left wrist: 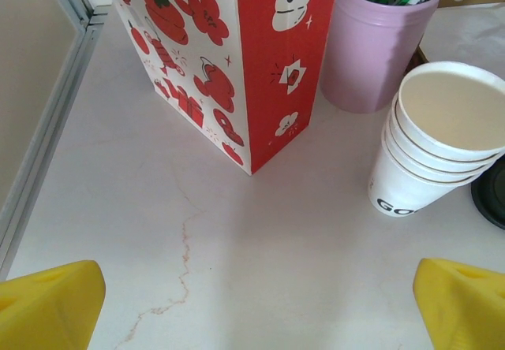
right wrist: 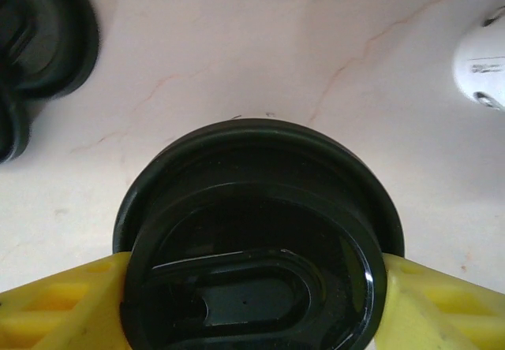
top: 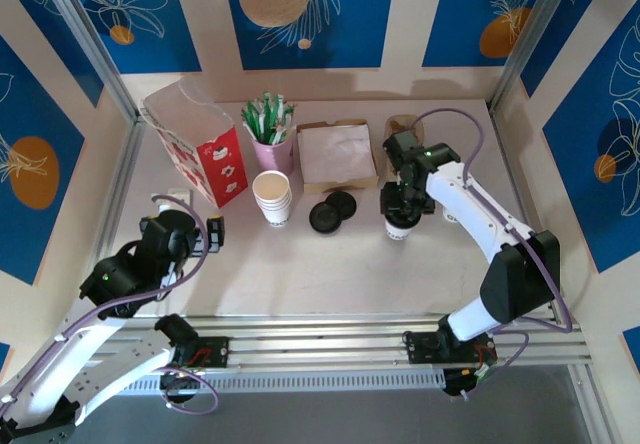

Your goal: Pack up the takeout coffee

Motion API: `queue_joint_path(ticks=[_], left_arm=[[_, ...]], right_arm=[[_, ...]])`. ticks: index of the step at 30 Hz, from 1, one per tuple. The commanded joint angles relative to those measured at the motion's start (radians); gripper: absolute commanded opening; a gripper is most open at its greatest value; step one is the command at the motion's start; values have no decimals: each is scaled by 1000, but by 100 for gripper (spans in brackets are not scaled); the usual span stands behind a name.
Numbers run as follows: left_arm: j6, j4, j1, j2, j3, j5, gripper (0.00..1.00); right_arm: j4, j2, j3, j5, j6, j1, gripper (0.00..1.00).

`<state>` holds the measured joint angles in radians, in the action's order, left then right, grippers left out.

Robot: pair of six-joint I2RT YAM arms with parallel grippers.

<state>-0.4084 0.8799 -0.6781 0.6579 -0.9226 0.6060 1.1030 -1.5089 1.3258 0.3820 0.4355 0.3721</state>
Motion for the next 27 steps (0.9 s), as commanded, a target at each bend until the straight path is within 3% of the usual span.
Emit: queue_joint_path(ticks=[1,4,15,27], left_arm=[[26,-1,7,6,5,-21,100],[28,-2,6,10,7,-28,100],[26,-1,7,16,7,-34,100],[29,1,7,30,6,-42,100]], right_arm=[[-37,-1,-2,-20,-8,-70,67],[-45,-43,24,-47,3,-142,67],[-66,-123,83,-95,18,-246,72],[-68,-134,82,-112,17,-266,78]])
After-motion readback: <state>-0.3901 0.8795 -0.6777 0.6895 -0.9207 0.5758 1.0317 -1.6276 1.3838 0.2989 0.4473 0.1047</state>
